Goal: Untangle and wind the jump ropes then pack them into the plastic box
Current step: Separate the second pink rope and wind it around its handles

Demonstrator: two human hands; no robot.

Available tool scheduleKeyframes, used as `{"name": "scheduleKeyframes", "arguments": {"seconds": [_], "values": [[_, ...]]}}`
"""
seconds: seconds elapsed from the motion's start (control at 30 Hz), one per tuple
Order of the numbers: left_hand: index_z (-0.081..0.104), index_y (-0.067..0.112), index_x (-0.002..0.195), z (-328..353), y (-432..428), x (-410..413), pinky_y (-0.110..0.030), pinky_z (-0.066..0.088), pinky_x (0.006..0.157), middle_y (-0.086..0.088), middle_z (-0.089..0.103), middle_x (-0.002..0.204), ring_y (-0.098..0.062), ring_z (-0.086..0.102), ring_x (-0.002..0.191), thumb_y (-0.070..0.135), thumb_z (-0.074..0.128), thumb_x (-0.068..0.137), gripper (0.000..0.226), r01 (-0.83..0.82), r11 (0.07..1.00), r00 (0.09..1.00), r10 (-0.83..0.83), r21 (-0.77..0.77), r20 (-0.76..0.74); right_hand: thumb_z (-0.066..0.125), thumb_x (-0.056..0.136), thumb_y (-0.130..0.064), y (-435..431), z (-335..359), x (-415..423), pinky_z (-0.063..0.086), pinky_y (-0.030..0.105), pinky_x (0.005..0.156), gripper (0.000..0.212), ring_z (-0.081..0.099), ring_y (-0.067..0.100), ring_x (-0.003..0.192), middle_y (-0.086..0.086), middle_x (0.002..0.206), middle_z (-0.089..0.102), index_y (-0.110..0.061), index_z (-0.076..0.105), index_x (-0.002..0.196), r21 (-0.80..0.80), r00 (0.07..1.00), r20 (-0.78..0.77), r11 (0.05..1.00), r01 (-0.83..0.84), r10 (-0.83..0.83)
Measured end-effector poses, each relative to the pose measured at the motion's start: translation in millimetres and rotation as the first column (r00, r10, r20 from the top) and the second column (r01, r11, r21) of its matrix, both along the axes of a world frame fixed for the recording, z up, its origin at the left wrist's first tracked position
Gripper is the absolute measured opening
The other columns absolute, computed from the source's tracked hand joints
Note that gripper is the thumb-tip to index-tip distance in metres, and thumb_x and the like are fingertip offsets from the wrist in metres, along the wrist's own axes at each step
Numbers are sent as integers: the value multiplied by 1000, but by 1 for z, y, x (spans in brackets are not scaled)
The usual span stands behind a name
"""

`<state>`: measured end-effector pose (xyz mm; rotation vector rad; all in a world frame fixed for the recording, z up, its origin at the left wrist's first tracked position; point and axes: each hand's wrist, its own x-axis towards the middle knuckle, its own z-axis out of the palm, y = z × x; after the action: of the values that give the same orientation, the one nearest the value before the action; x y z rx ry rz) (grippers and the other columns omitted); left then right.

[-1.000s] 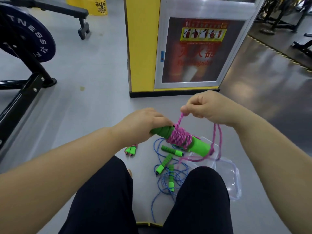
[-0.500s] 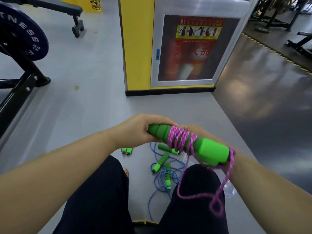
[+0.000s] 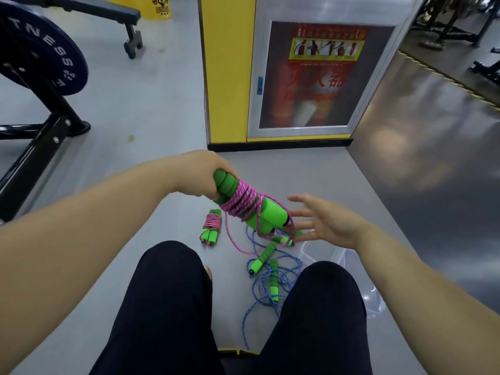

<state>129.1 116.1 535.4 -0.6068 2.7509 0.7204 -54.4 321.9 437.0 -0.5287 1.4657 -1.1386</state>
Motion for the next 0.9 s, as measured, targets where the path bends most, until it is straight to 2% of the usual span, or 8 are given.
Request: {"name": "scheduleKeyframes", "arguments": {"seconds": [0.13,0.3,0.37,0.47,0.57,0.63,0.77,0.9], "values": [[66,24,104,1,-10,7,-38,59,75,-7,66,102,-23,66,90,-9,66,78,42,-146,892,984,85,428,157,77,67,-33,-8,-4,10,37,21,57,53,50,16,68,7,86,59,-17,58,114,20,973,-111,979,-204,205],[71,21,99,-7,-25,23,-37,59,69,-11,71,99,-26,70,89,-3,86,54,53,-226,643,974,166,732,155,42,98,-30,-4,-4,-16,14,18,41,30,23,3,37,-8,52,43,-16,67,96,-46,983,-41,983,175,-177],[73,21,96,-10,-28,25,-34,59,66,-10,72,95,-25,71,85,14,96,26,73,-204,521,973,198,829,115,44,98,-31,0,-7,-22,31,19,47,32,41,7,51,1,79,57,-12,60,117,121,910,-348,951,284,-227],[73,20,94,-13,-20,20,-35,59,64,-10,72,92,-25,71,79,16,96,27,71,-172,433,963,263,885,59,65,84,-35,2,-9,-13,36,34,104,67,43,22,125,9,142,41,-11,38,140,256,665,-746,941,222,47],[67,18,99,-13,-3,7,-38,60,69,-10,70,91,-24,69,76,-3,75,61,44,-165,407,955,293,898,43,72,62,-36,-11,17,27,30,31,109,59,45,9,125,-6,128,54,-27,57,118,-126,944,-327,992,9,-50],[65,17,103,-12,8,-1,-38,59,72,-9,70,92,-24,69,78,-6,68,65,44,-153,370,955,294,916,41,64,70,-14,-25,23,53,39,26,103,33,58,8,110,-7,108,67,-24,68,101,-296,995,-94,955,3,-32],[64,16,106,-13,15,-7,-38,59,72,-10,70,96,-25,69,82,-2,66,67,43,-175,378,929,370,909,24,51,94,-13,-45,11,87,52,28,74,12,59,23,71,-2,65,64,-10,61,87,-292,974,-152,949,118,-168],[62,15,104,-19,11,-5,-39,59,72,-11,69,90,-24,68,76,-6,65,80,32,-264,443,850,527,857,-11,39,99,-28,-44,1,96,33,26,48,26,37,14,45,-5,49,41,-20,60,85,-118,910,-404,992,50,-94]]}}
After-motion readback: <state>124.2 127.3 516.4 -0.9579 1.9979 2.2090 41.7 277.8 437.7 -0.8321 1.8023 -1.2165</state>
